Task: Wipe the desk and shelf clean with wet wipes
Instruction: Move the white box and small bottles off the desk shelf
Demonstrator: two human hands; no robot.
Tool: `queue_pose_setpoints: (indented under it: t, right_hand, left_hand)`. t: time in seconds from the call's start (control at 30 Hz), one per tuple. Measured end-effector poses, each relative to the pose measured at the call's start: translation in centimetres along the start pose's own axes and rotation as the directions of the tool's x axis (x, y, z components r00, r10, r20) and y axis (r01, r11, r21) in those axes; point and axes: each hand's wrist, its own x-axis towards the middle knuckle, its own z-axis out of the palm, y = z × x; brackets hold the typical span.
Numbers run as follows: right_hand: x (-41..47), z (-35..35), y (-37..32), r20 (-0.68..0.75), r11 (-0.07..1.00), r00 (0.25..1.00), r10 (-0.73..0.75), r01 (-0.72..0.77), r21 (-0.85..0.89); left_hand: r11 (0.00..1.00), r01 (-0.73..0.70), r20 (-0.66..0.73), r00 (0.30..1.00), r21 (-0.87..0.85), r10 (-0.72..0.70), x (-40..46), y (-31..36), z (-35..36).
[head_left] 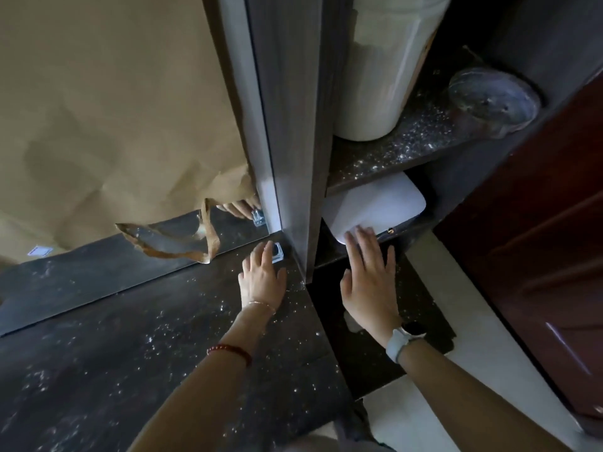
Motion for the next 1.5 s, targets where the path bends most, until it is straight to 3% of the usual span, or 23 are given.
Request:
queue_pose_setpoints:
  t: [0.17, 0.43, 0.6, 0.63, 0.73, 0.83, 0.9, 1.0, 1.13, 1.3, 1.4, 1.5]
  right_hand:
    - [0.0, 0.2, 0.2, 0.055, 1.0, 0.998, 0.028, -0.028, 0.006]
    - [-0.1, 0.2, 0.8, 0.116, 0.993, 0.993, -0.033, 0.019, 0.114]
    - [-2.6, 0.6, 2.3, -0.076, 0.938, 0.986, -0.148, 0.164, 0.306]
    - [-3.9, 1.4, 3.1, -0.055, 0.919, 0.982, -0.182, 0.19, 0.344]
    - [-7.5, 4.9, 7.3, 0.265, 0.943, 0.94, -0.214, 0.128, 0.307]
    - [-8.1, 8.8, 12.5, 0.609, 0.993, 0.789, -0.077, 0.114, -0.022]
    - [-7.2, 10.8, 14.6, 0.68, 0.971, 0.733, -0.013, 0.171, -0.166]
    - [-5.6, 13.3, 15.6, 0.716, 0.933, 0.696, -0.052, 0.29, -0.214]
    - [-4.2, 14.9, 15.7, 0.706, 0.861, 0.689, -0.163, 0.449, -0.24]
    - [-4.5, 12.4, 15.4, 0.614, 0.919, 0.753, -0.234, 0.378, -0.113]
    - [-5.4, 8.5, 14.5, 0.471, 0.946, 0.823, -0.318, 0.308, 0.099]
    - [-5.8, 4.3, 13.9, 0.213, 0.94, 0.935, -0.282, 0.225, 0.255]
  left_hand:
    - [0.996, 0.014, 0.064, 0.998, 0.083, -0.019, 3.1, -0.3, 1.0]
    - [0.962, 0.037, -0.138, 0.988, -0.27, -0.076, -0.9, -0.3, 1.1]
    - [0.929, 0.064, -0.205, 0.968, -0.364, -0.147, -7.8, 0.2, 2.3]
    - [0.929, 0.072, -0.218, 0.963, -0.363, -0.16, -8.7, 0.4, 2.7]
    - [0.927, 0.084, -0.261, 0.947, -0.366, -0.189, -10.9, 1.0, 3.4]
    - [0.933, 0.107, -0.289, 0.933, -0.344, -0.213, -12.2, 1.4, 3.8]
    - [0.929, 0.143, -0.299, 0.921, -0.342, -0.251, -12.5, 1.7, 4.0]
    - [0.923, 0.177, -0.3, 0.91, -0.341, -0.285, -12.9, 1.8, 4.3]
    - [0.929, 0.188, -0.295, 0.911, -0.32, -0.286, -13.5, 2.1, 4.8]
    - [0.941, 0.143, -0.288, 0.928, -0.306, -0.235, -14.1, 4.1, 4.4]
    - [0.947, 0.044, -0.317, 0.937, -0.32, -0.15, -13.7, 6.4, 3.3]
    - [0.939, -0.1, -0.387, 0.921, -0.329, -0.037, -12.4, 9.1, 2.0]
